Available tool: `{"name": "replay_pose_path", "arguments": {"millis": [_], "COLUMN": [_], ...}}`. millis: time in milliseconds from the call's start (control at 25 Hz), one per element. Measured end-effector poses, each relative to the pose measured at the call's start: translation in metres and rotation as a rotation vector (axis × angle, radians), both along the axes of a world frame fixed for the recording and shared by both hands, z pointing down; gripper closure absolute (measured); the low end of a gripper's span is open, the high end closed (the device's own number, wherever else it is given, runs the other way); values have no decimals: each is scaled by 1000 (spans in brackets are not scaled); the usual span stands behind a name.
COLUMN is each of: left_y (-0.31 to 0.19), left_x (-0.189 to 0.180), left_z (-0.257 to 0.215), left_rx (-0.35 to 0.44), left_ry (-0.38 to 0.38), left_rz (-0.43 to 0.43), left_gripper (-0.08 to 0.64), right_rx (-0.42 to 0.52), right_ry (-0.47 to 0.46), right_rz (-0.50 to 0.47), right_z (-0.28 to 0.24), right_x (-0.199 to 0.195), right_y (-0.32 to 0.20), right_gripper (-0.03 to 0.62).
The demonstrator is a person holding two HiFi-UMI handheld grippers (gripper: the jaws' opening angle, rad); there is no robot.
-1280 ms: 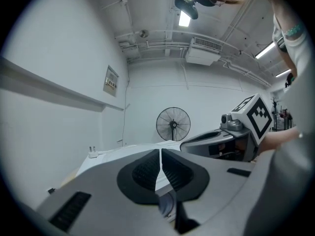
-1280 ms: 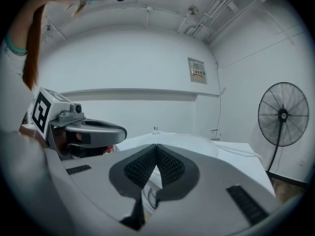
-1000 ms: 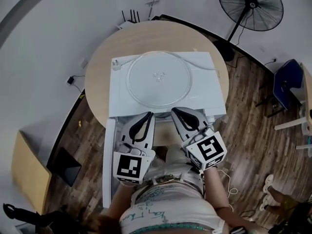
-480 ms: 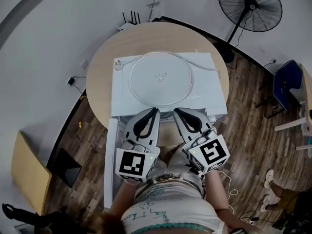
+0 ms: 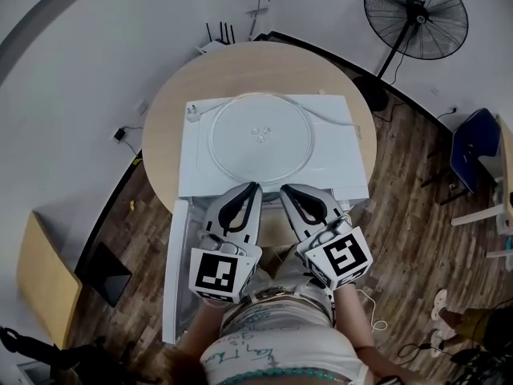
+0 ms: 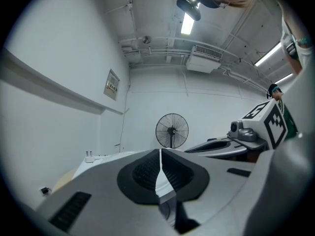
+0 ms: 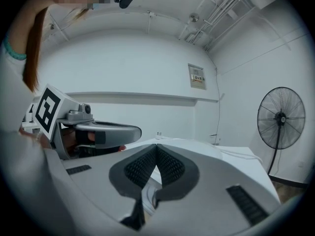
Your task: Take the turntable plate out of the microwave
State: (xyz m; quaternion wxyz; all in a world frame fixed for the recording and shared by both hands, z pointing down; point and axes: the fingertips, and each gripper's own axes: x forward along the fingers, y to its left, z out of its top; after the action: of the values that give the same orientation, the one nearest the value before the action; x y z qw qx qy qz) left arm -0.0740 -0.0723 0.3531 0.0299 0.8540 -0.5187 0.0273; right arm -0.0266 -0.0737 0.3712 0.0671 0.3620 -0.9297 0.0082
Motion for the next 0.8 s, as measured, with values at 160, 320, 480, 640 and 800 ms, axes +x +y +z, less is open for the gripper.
{"name": "replay_pose_path", "arguments": {"millis": [160,320,480,640,800], "left_y": [-4,-4,-4,-1,0], "left_x": [-1,3,8,10,12], "left_z": [5,6,9,12,14], "left_rx": [-8,-22,-24,-38,-42], "left_ry": [-4,-23,-29,-34,-38], "left_rz": [-11,-7,4,22,28], "left_gripper": [538,538,538,537,537], "right_rx": [-3,-8,-12,-17,-19], "right_ry": [29,35,34,30,31], "right_rz": [-27,-33,-22,-5,1], "right_z": [3,4,6,8,9], "right_x": [-3,-3,-1,1,2], "right_y": [-2,-3,-4,-3,-2], "right_gripper": [601,602,603,601,603]}}
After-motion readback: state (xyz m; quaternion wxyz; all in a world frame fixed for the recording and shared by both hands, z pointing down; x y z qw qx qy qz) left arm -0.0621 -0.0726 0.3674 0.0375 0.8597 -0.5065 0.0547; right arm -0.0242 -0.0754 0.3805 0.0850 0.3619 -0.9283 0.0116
